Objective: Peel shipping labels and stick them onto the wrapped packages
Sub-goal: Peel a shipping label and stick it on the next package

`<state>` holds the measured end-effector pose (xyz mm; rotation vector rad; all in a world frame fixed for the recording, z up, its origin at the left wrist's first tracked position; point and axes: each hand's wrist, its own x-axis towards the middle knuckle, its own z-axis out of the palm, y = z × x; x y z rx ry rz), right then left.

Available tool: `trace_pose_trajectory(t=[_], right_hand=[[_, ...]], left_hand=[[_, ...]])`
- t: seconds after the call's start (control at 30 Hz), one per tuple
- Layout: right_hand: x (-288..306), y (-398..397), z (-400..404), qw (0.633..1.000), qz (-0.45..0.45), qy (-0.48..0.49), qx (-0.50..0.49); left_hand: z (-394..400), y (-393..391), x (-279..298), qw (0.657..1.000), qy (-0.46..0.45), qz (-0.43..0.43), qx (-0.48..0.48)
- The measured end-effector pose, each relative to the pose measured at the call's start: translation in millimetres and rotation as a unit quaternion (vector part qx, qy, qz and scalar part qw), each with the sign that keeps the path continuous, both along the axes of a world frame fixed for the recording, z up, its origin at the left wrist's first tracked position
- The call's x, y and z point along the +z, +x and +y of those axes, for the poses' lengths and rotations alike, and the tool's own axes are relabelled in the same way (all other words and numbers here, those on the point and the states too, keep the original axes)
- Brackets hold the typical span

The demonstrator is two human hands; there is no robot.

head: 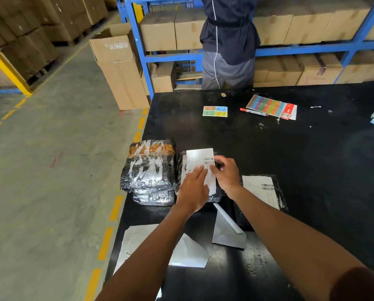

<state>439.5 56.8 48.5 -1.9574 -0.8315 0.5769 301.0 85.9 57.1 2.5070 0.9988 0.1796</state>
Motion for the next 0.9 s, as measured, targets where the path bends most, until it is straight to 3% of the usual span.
trace_pose_trajectory(t=[0.33, 0.63, 0.9], right_hand=[[-14.4, 12.8, 23.0, 0.997, 0.041, 0.002, -0.065], [-17.6, 25.6, 51.5, 0.987, 0.031, -0.135, -0.086], [-20.2, 19.2, 42.2, 0.987, -0.048, -0.146, -0.042]], left_hand=[[34.0, 17.9, -19.8, 0.993, 0.077, 0.093, -0.001], [61.8, 37.2, -20.9, 0.994, 0.059, 0.081, 0.037], [59.4, 35.3, -27.6, 0.992, 0.064, 0.062, 0.090]])
